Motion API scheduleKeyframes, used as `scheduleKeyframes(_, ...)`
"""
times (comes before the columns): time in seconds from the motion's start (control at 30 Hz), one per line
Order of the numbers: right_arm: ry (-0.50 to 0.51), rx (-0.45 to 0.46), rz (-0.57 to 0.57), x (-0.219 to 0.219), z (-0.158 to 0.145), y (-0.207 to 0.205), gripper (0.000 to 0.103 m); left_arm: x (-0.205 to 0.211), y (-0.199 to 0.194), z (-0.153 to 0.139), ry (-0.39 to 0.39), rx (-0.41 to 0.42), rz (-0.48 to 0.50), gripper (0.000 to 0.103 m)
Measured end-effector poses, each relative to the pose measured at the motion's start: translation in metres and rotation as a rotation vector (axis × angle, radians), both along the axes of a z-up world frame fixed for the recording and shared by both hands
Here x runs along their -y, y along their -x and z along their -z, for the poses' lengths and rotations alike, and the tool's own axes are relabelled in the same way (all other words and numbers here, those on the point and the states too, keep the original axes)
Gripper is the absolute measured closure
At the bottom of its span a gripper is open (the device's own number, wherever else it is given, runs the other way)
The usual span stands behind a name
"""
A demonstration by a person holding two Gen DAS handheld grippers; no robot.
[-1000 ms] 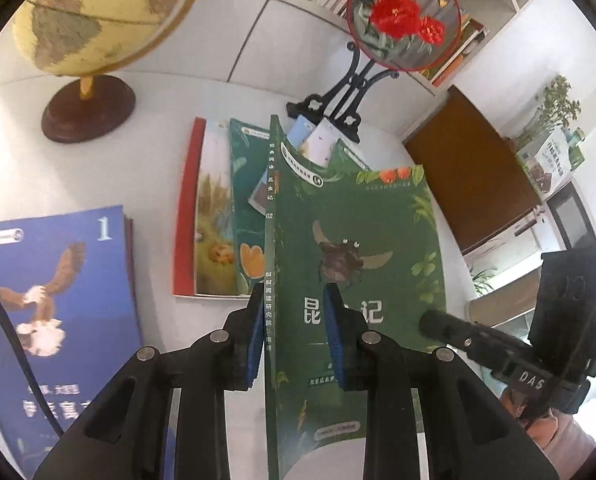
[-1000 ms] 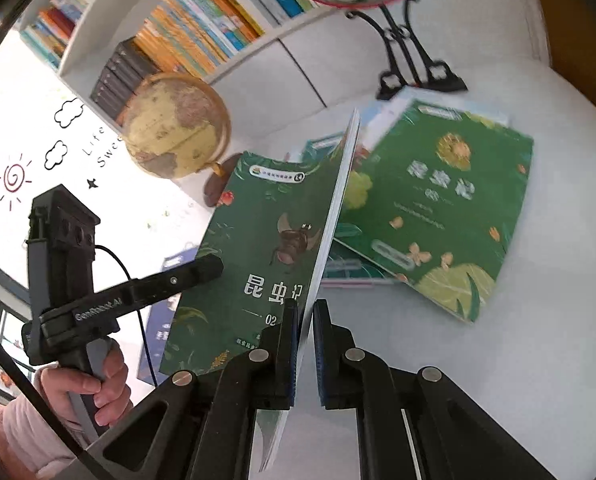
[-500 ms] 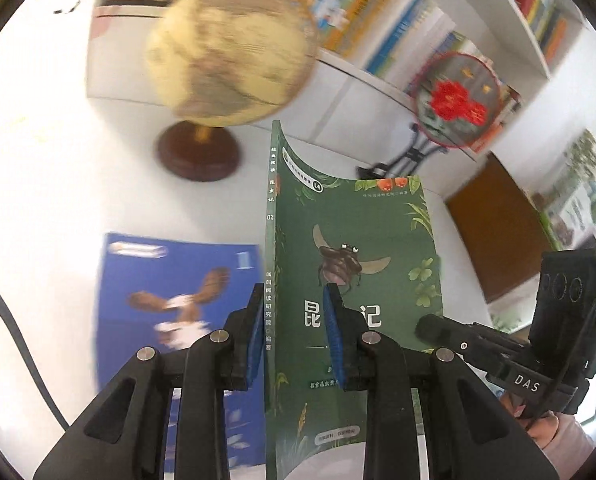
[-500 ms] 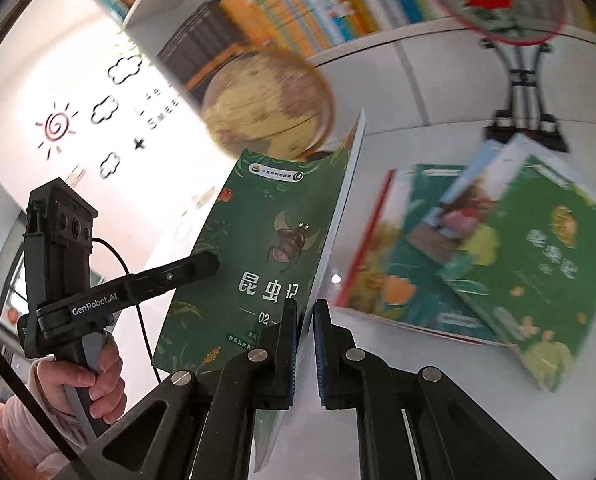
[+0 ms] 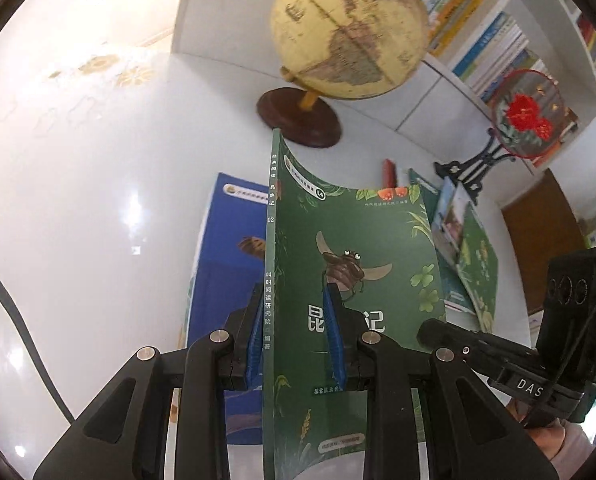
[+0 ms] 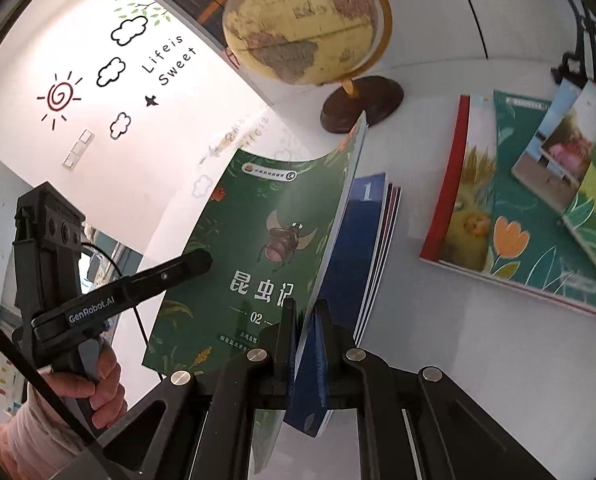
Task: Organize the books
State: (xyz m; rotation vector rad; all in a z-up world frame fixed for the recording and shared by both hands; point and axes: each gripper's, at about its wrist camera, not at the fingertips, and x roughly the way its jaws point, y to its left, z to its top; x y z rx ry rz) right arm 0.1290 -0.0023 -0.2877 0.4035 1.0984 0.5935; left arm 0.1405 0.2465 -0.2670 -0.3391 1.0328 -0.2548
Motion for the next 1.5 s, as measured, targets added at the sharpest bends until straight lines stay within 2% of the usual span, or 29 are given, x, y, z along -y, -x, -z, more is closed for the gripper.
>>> scheduleKeyframes(0.03, -0.002, -0.008, 0.004, 0.000, 0.002, -0.002, 0.095, 0.000, -0.001, 0.001, -0.012, -0.006, -0.010, 0.079)
scheduleKeyframes(0.13, 0.003, -0.022, 0.006, -0.001, 0.007, -0.006, 0.092, -0.004, -0.007, 0.009, -0.068, -0.067, -0.071, 0.067)
scheduleKeyframes(0.27, 0.079, -0.092, 0.010, -0.005, 0.019, -0.016, 0.084, -0.014, -0.007, 0.004, -0.091, -0.076, -0.111, 0.064)
scheduleKeyframes(0.3, 0.092, -0.104, 0.012, -0.005, 0.021, -0.016, 0.075, -0.015, -0.007, 0.000, -0.107, -0.070, -0.119, 0.064)
scheduleKeyframes(0.37, 0.146, -0.105, 0.034, 0.000, 0.018, -0.015, 0.070, -0.013, -0.008, -0.008, -0.127, -0.073, -0.122, 0.064)
scheduleKeyframes(0.43, 0.155, -0.098, 0.067, 0.011, 0.013, -0.012, 0.054, -0.008, -0.012, -0.015, -0.113, -0.079, -0.116, 0.064)
scheduleKeyframes(0.47, 0.159, -0.087, 0.095, 0.021, 0.008, -0.009, 0.052, -0.002, -0.016, -0.019, -0.093, -0.080, -0.099, 0.063)
scheduleKeyframes(0.5, 0.162, -0.076, 0.117, 0.030, 0.004, -0.006, 0.051, 0.006, -0.020, -0.022, -0.074, -0.078, -0.073, 0.059)
scheduleKeyframes(0.57, 0.182, -0.065, 0.173, 0.058, -0.004, 0.002, 0.050, 0.031, -0.026, -0.028, -0.047, -0.046, -0.018, 0.028)
scheduleKeyframes(0.63, 0.204, -0.066, 0.241, 0.088, -0.009, 0.009, 0.049, 0.060, -0.031, -0.036, -0.026, 0.013, 0.053, 0.026)
scheduleKeyframes(0.73, 0.223, -0.068, 0.369, 0.133, -0.008, 0.014, 0.049, 0.124, -0.049, -0.035, -0.010, 0.041, 0.251, 0.026)
scheduleKeyframes(0.83, 0.188, -0.083, 0.565, 0.192, -0.001, 0.024, 0.049, 0.187, -0.065, -0.031, -0.019, 0.063, 0.443, 0.026)
scheduleKeyframes(0.93, 0.112, -0.112, 0.741, 0.233, 0.011, 0.034, 0.048, 0.236, -0.077, -0.030, -0.045, 0.070, 0.561, 0.026)
scheduleKeyframes(1.0, 0.077, -0.135, 0.825, 0.252, 0.019, 0.037, 0.048, 0.262, -0.086, -0.031, -0.039, 0.099, 0.646, 0.026)
scheduleKeyframes(1.07, 0.062, -0.145, 0.876, 0.263, 0.024, 0.037, 0.048, 0.292, -0.097, -0.025, -0.067, 0.115, 0.736, 0.026)
scheduleKeyframes(1.13, 0.052, -0.143, 0.908, 0.270, 0.028, 0.035, 0.048, 0.313, -0.105, -0.018, -0.094, 0.106, 0.774, 0.026)
scheduleKeyframes(1.2, 0.044, -0.148, 0.916, 0.277, 0.031, 0.030, 0.048, 0.330, -0.114, -0.008, -0.081, 0.084, 0.797, 0.026)
scheduleKeyframes(1.37, 0.073, -0.159, 0.901, 0.280, 0.041, 0.016, 0.048, 0.352, -0.121, 0.013, -0.102, 0.063, 0.808, 0.026)
scheduleKeyframes(1.5, 0.073, -0.148, 0.913, 0.284, 0.051, 0.012, 0.048, 0.359, -0.118, 0.021, -0.167, 0.097, 0.824, 0.026)
